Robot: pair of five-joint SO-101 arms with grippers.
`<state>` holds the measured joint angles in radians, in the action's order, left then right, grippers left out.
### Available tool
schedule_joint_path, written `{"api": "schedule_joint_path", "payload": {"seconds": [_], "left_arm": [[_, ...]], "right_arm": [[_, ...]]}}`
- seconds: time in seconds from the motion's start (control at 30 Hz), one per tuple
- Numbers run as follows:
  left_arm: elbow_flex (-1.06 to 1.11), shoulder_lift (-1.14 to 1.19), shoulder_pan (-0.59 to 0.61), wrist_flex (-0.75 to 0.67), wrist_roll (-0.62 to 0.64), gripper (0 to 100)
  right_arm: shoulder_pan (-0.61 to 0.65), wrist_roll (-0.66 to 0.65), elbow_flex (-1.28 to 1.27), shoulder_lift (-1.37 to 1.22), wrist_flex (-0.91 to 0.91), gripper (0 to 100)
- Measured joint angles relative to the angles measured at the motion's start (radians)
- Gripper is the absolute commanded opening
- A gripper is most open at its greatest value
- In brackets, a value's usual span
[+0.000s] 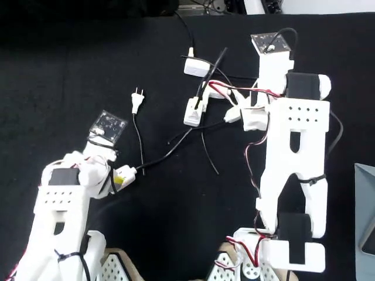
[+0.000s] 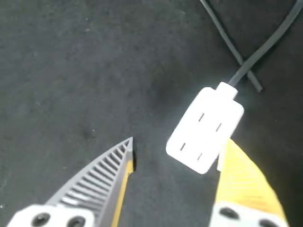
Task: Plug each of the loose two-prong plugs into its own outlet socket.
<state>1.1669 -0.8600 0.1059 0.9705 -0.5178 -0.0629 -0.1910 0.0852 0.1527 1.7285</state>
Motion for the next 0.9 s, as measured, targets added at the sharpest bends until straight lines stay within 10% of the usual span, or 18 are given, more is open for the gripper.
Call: {"api": "schedule_joint_path", "payload": {"seconds": [0.4,0.67,0.9], "left_arm": [[-0.06,0.005,-0.06,0.11,-0.025,28],[-0.061,-0.127,0.238,0.101,0.163,28],[0.098,-0.353,0.402,0.101,0.273,28]], "right_arm": [[0.032,0.0,0.0,0.0,0.0,21.5],[0.31,0.212,-0.046,0.0,-0.101,21.5],[0.543,0.33,-0.35,0.0,-0.585,21.5]]}}
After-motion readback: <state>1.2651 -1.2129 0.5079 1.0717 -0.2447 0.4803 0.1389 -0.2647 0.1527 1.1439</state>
